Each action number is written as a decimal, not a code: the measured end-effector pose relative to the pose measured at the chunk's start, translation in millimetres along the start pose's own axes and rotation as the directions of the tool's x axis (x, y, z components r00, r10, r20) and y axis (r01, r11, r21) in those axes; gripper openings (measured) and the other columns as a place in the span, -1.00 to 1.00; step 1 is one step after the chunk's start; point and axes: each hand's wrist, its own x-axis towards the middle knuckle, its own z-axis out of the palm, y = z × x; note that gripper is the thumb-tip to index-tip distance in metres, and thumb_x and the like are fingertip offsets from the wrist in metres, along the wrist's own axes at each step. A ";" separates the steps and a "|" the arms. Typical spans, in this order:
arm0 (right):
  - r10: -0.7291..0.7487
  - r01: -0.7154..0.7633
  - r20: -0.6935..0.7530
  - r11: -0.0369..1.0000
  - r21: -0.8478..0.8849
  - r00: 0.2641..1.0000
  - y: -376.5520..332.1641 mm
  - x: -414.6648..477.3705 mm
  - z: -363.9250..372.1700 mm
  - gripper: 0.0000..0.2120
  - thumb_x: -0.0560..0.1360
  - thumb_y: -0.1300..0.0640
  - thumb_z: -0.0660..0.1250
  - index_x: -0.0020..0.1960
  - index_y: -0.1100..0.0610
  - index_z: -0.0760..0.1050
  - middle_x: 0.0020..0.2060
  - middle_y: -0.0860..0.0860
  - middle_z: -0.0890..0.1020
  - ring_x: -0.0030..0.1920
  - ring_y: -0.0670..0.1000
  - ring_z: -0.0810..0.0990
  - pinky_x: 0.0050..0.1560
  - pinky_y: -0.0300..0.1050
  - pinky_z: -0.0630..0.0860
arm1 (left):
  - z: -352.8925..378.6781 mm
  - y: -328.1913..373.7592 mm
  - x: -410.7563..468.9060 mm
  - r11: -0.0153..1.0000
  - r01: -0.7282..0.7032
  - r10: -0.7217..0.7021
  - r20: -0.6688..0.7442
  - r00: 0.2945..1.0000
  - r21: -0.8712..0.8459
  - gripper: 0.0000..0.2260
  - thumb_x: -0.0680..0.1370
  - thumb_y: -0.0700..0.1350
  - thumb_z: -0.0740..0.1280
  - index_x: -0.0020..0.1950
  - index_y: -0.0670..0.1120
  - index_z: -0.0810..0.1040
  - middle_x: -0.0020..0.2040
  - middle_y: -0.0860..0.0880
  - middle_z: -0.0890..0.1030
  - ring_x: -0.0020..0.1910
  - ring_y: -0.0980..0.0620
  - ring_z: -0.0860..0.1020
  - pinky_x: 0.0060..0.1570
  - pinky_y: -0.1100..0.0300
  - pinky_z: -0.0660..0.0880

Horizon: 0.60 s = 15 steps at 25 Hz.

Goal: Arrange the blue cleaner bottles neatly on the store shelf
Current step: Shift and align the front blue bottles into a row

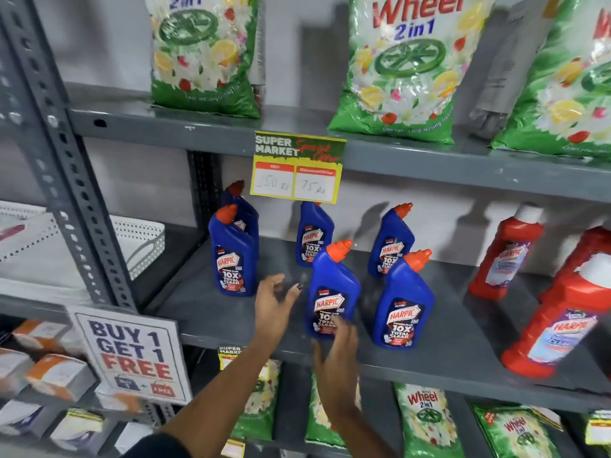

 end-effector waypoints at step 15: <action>0.182 -0.236 0.350 0.964 0.119 0.919 -76.6 115.3 160.9 -0.30 0.14 -0.21 0.34 0.14 0.22 0.48 0.01 0.17 0.66 0.01 0.10 0.61 -0.29 -0.41 0.38 | -137.3 -59.5 151.6 0.914 -0.033 -0.065 0.224 0.972 0.405 -0.32 0.17 0.32 0.21 0.03 -0.19 0.55 -0.02 -0.25 0.65 -0.01 -0.19 0.59 0.02 -0.09 0.51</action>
